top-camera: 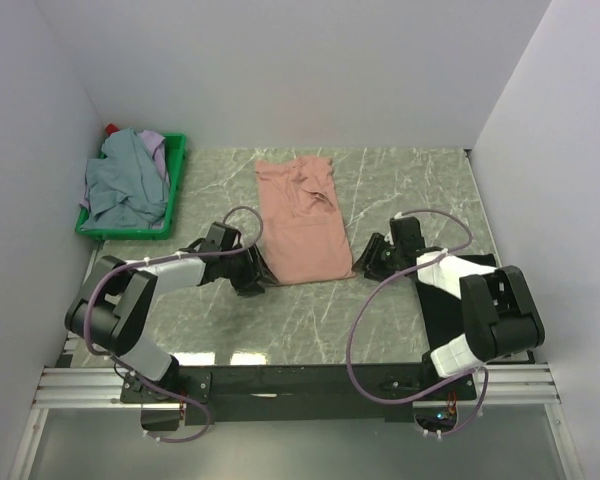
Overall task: Fold and stack the t-shirts
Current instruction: Fold the tshirt
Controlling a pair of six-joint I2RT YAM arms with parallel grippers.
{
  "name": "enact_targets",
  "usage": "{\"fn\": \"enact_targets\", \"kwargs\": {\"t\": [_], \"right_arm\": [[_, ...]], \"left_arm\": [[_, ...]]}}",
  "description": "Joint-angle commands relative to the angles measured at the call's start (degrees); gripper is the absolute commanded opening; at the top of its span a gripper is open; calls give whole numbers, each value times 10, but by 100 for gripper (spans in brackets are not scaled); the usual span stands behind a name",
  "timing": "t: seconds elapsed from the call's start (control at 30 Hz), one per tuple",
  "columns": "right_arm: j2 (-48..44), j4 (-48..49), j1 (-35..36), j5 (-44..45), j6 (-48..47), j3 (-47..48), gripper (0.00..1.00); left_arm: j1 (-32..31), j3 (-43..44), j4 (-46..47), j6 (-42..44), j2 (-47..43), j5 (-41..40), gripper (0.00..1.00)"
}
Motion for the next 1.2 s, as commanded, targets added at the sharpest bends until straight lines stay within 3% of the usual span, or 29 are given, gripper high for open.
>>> {"fn": "enact_targets", "kwargs": {"t": [0.0, 0.17, 0.4, 0.47, 0.5, 0.6, 0.9, 1.17], "right_arm": [[37, 20, 3, 16, -9, 20, 52], [58, 32, 15, 18, 2, 28, 49], [74, 41, 35, 1, 13, 26, 38], [67, 42, 38, -5, 15, 17, 29], [58, 40, 38, -11, 15, 13, 18], [19, 24, 39, -12, 11, -11, 0], [-191, -61, 57, -38, 16, -139, 0], [-367, -136, 181, 3, 112, -222, 0]], "left_arm": [[-3, 4, 47, -19, 30, -23, 58], [-12, 23, 37, -21, 55, -73, 50], [-25, 47, 14, -17, 58, -94, 15], [-25, 43, 10, -15, 49, -93, 4], [-26, 41, -2, -14, 40, -87, 1], [-29, 25, -24, -12, 6, -79, 1], [-73, -79, -126, -23, -176, -75, 1], [-154, -157, -140, -86, -262, -71, 1]]}}
